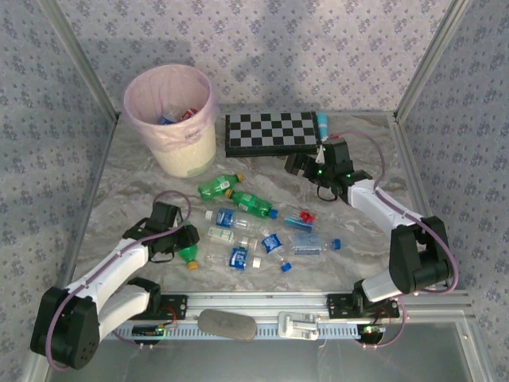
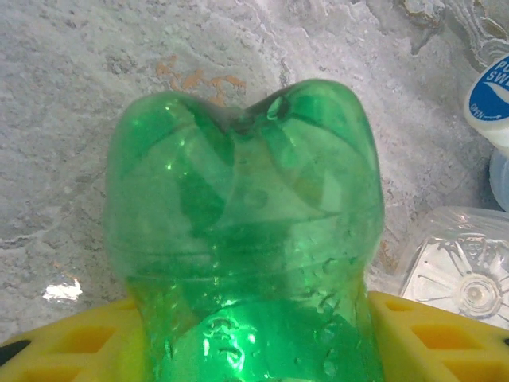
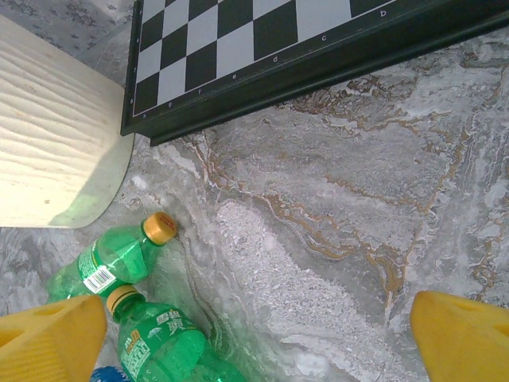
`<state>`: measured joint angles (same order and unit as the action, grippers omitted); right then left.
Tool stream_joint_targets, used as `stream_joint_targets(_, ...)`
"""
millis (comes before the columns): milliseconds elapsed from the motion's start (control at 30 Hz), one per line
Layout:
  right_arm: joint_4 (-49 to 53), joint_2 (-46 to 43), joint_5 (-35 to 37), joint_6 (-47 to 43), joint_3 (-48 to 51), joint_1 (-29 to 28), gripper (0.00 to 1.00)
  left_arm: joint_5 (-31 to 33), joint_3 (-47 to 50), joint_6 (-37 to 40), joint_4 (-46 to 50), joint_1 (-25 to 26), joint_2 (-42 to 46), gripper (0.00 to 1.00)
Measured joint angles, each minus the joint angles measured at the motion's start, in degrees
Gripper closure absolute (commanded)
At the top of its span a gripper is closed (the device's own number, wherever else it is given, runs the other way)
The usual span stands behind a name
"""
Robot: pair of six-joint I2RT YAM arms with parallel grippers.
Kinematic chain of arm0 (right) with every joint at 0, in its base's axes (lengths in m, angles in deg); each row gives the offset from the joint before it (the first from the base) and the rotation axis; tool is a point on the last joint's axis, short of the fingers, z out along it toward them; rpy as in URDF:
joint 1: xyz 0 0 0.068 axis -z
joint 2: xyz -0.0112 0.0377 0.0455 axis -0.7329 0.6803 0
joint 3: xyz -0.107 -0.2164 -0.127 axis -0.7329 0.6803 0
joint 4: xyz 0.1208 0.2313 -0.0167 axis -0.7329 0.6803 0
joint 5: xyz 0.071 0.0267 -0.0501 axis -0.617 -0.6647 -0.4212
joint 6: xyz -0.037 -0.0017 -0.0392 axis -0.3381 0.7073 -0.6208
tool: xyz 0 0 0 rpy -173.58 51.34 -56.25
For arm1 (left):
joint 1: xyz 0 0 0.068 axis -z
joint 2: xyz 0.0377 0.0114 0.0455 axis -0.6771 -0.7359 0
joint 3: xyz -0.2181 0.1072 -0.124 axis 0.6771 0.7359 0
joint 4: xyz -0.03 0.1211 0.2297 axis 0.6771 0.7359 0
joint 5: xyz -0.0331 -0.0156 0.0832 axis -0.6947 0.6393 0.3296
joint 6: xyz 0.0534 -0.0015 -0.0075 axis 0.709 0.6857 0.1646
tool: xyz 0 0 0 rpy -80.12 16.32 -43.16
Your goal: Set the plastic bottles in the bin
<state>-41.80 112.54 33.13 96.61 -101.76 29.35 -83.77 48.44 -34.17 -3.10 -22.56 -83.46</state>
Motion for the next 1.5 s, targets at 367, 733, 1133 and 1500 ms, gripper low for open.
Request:
stream_joint_targets(367,0.00,0.00,-0.02,0.00,0.00,0.00,0.00,5.55,-7.76,1.51,3.89,0.00,6.54,0.54)
stream_joint_targets(733,-1.77,-0.02,-1.77,0.07,0.59,0.17,0.00,11.37,-30.14,11.74,2.49,0.00,6.86,0.55)
stream_joint_targets(1133,-3.08,-0.02,-5.66,-0.20,0.92,0.28,0.00,13.18,-45.42,22.80,-18.05,-0.72,-6.95,0.52)
stream_joint_targets(1500,-2.08,-0.02,-7.28,-2.14,0.90,0.00,0.00,9.86,-66.29,30.10,-19.89,-9.35,-26.21,0.52)
